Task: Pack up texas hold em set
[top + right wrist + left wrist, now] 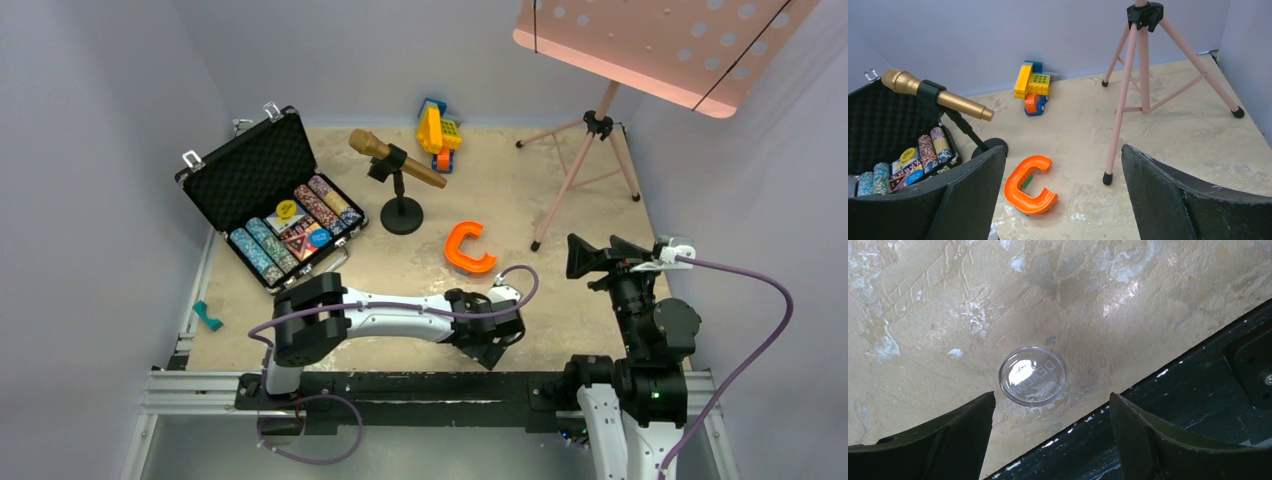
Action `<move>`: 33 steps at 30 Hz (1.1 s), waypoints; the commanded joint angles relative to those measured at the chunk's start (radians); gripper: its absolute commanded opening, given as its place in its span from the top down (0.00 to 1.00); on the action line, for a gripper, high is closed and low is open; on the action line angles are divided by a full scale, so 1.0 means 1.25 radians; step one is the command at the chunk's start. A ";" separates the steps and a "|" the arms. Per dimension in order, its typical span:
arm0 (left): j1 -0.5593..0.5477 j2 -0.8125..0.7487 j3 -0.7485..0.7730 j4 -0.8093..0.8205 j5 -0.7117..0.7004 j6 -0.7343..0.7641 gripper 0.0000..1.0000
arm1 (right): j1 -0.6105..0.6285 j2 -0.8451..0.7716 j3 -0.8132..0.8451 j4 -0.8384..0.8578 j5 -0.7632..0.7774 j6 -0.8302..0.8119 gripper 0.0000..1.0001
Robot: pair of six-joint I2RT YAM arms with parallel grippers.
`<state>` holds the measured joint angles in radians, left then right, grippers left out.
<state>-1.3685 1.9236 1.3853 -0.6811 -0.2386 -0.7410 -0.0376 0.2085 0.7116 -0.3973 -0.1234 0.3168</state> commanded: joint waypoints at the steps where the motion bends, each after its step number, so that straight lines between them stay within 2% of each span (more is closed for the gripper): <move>1: 0.001 0.020 0.033 -0.012 -0.009 -0.010 0.13 | 0.005 -0.006 0.010 0.010 -0.002 -0.007 0.10; 14: 0.019 0.055 0.036 -0.016 0.000 0.004 0.20 | 0.006 -0.005 0.009 0.010 0.000 -0.007 0.10; 25: 0.021 0.083 0.044 -0.034 0.005 0.003 0.30 | 0.006 -0.005 0.010 0.009 0.001 -0.007 0.09; 33: 0.030 0.083 0.029 -0.034 -0.008 -0.005 0.47 | 0.006 -0.005 0.009 0.009 0.002 -0.007 0.10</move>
<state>-1.3415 2.0094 1.4185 -0.7086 -0.2344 -0.7410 -0.0372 0.2085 0.7116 -0.3977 -0.1234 0.3172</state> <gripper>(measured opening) 0.567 0.902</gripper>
